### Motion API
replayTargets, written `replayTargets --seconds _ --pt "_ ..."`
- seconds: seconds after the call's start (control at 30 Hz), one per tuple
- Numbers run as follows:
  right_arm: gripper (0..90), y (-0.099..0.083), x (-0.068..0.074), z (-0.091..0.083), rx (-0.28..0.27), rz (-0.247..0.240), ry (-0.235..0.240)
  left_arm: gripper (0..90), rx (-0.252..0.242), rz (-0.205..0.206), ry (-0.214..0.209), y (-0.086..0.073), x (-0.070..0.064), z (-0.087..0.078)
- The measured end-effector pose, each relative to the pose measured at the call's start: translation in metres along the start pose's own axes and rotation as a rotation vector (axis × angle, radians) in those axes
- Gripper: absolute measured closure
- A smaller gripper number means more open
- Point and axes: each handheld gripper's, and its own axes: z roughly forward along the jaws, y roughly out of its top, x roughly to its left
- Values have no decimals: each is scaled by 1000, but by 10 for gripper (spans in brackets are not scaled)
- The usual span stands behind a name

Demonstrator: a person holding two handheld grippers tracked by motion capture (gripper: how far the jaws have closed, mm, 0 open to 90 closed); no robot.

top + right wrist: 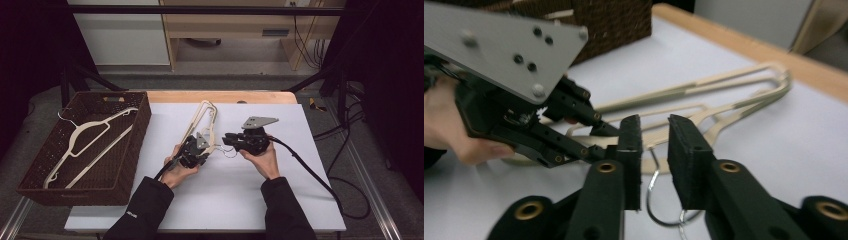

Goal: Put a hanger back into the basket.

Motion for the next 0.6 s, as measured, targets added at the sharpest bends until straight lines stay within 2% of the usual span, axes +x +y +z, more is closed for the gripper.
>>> replayTargets --seconds 0.03,0.1,0.13,0.27,0.37,0.53,0.6 --pt "673 1 0 -7 -17 -5 -18 751 6 6 1 0 1 -3" --pt "602 0 -1 -20 -45 0 -43 755 -4 -7 9 0 3 -7" --pt "574 -2 -1 -26 -59 11 -61 757 4 -1 9 0 5 -11" --pt "467 -14 -5 -49 -111 38 -101 766 -17 -30 33 0 9 -21" --pt "396 -27 -7 -64 -145 80 -121 775 -4 -23 59 -1 14 -31" --pt "284 -49 -10 -85 -161 120 -167 797 -14 -45 115 -5 25 -46" --pt "236 -57 -12 -91 -159 138 -185 807 -23 -67 137 -7 30 -52"
